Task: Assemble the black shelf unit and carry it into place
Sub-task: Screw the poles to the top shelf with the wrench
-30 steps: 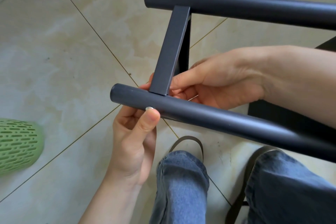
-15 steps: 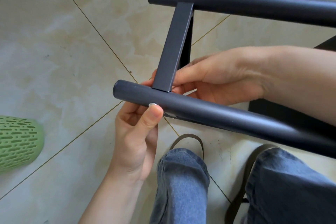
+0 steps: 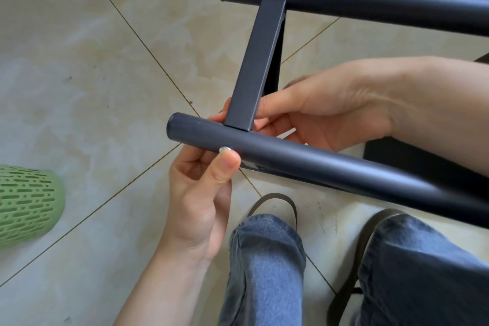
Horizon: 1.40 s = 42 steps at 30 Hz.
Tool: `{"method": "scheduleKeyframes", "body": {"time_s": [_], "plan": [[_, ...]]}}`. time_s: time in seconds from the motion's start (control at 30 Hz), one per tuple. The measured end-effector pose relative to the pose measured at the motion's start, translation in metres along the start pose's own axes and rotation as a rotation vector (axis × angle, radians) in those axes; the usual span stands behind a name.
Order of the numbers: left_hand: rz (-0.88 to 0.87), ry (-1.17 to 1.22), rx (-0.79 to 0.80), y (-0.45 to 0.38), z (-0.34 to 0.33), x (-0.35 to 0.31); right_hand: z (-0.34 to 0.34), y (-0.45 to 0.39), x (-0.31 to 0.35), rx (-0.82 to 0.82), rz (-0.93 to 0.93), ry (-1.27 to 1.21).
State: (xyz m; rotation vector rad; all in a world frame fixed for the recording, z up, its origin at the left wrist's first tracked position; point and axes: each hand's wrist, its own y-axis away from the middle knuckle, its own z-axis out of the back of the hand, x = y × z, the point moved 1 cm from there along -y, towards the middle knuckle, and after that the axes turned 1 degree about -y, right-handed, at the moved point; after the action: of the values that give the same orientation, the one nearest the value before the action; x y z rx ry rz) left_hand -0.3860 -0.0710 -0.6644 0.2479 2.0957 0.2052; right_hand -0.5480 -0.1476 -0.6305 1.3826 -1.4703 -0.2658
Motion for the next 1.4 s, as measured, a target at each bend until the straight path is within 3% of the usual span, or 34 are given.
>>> {"method": "scheduleKeyframes", "body": {"time_s": [0.33,0.53,0.73,0.97,1.2,1.4], "plan": [[-0.014,0.004,0.026,0.0002,-0.0013,0.0000,0.0034,0.0007,-0.0002,-0.042,-0.006,0.038],[-0.007,-0.021,0.008,-0.0010,0.0006,0.0018,0.0063,0.0056,0.0023,0.017,0.036,0.002],[-0.006,-0.002,0.010,-0.0008,0.0004,0.0017,0.0032,0.0011,0.0000,-0.080,0.020,0.075],[-0.009,-0.024,0.000,-0.0009,0.0015,0.0018,0.0057,0.0052,0.0028,-0.002,0.037,0.027],[-0.006,0.008,0.032,-0.0007,-0.0024,0.0009,0.0082,0.0021,0.0043,-0.098,-0.061,0.104],[0.004,-0.029,-0.021,-0.0015,0.0018,0.0026,0.0057,0.0036,0.0018,-0.052,0.007,0.066]]}}
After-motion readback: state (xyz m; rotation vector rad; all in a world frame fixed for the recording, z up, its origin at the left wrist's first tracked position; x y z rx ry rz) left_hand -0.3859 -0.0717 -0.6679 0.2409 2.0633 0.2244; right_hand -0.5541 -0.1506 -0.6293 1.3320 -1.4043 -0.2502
